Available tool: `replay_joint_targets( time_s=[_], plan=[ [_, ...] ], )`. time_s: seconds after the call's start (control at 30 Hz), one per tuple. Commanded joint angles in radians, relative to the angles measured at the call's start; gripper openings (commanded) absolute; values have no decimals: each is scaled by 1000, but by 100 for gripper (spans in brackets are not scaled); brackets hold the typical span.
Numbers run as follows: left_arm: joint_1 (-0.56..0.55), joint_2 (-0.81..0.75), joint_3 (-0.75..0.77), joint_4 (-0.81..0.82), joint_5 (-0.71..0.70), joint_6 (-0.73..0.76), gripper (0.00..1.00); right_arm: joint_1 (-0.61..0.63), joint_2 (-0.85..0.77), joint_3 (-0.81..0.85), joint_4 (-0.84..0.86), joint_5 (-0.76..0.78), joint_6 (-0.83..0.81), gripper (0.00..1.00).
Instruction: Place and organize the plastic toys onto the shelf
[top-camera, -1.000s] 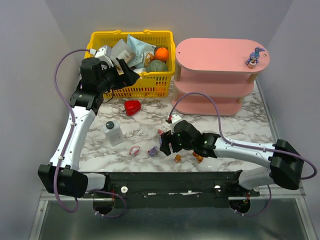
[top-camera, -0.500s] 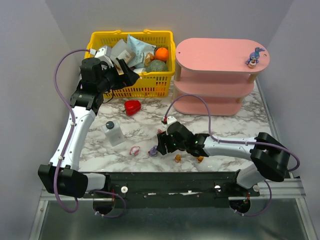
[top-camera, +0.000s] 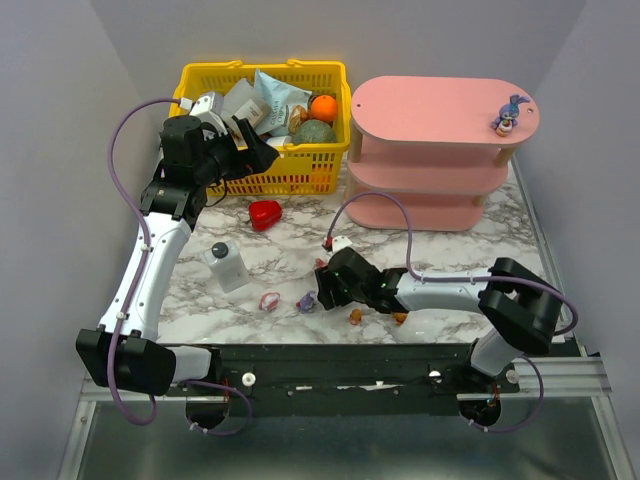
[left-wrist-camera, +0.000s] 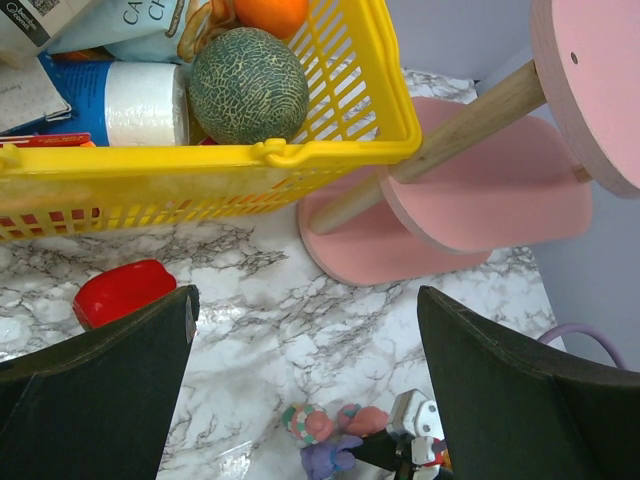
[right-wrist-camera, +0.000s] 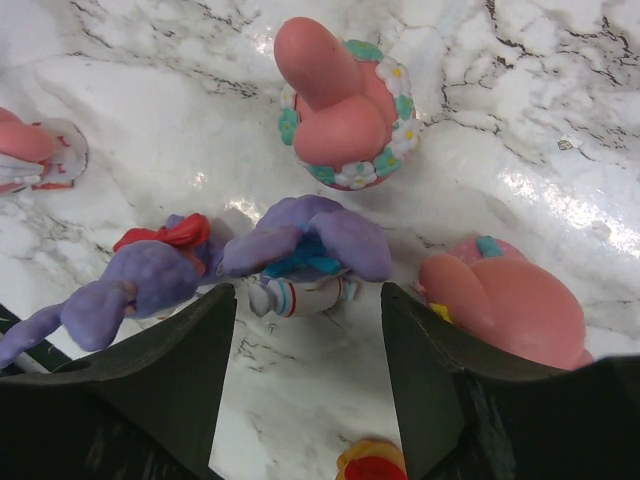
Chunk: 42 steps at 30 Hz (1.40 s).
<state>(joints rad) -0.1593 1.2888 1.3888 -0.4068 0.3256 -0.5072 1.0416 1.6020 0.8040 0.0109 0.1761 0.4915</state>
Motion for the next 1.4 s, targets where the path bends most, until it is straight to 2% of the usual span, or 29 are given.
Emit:
replay_joint_targets(
  time_s=[0.0,0.23,0.47,0.67,0.83,1.0,1.23,1.37],
  plan=[
    [-5,6,-2,-20,-13,13,99,6,41,20,60,40,-36,70],
    [-5,6,-2,-23,-14,15,99,6,82,30,93,54,-71,79],
    [-5,9,6,-27,-11,16,99,6,121,47,110,65,-103,78],
    [-5,6,3,-27,-11,16,99,6,128,40,110,68,-103,64],
    [-5,4,-4,-24,-11,15,99,8,108,34,87,66,-97,43],
    [-5,4,-5,-23,-10,15,99,6,18,40,9,66,-82,24],
    [-5,12,-4,-13,0,9,99,6,-200,113,-239,85,-87,21],
    [-5,20,6,-18,3,4,99,3,-280,242,-409,149,-102,21]
  ],
)
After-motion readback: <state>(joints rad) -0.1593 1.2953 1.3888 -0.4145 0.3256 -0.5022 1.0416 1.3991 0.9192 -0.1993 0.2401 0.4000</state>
